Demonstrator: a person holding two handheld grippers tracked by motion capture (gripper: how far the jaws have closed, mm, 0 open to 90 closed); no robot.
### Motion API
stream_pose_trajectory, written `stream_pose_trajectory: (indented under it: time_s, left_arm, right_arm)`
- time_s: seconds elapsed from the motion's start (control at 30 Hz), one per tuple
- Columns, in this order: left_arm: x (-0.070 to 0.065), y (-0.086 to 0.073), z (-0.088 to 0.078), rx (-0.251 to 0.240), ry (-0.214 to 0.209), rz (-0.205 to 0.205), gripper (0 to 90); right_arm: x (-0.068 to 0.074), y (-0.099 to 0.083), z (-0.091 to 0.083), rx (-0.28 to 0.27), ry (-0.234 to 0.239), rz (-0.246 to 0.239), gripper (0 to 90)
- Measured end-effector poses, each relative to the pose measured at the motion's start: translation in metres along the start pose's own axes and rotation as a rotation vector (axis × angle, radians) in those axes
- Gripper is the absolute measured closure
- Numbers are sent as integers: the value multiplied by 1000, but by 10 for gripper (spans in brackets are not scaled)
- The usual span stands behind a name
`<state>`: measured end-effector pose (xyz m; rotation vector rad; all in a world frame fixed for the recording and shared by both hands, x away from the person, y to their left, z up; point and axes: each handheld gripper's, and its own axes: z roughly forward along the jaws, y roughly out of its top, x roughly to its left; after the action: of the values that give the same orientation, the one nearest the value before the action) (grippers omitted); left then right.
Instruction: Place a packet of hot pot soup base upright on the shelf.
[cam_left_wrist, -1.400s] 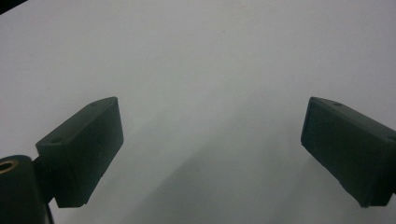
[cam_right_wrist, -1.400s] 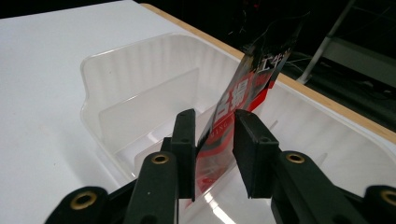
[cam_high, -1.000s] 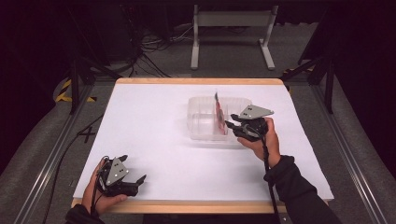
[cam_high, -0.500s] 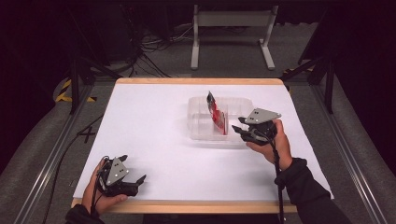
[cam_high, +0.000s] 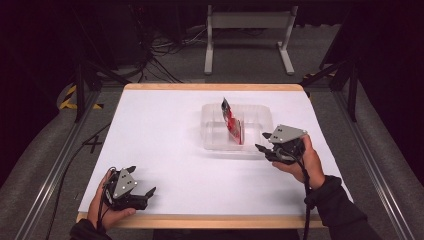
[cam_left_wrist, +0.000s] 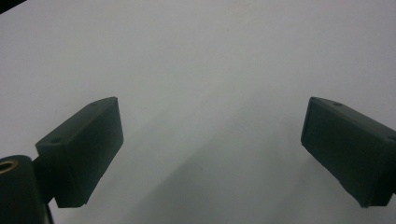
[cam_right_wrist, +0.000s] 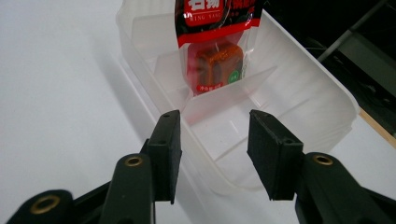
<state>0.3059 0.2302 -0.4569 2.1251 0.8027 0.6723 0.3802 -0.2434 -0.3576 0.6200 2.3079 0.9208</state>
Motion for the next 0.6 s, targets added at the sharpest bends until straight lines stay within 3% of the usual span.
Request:
stream_pose_trajectory:
  time_s: [0.23,0.6]
  left_arm:
    - [1,0,0,1,2,2,63]
    - [0,0,0,2,3,3,63]
  right_arm:
    - [0,-18,-13,-9,-8,-4,509]
    - [-1,-41,-33,-7,-60,10,413]
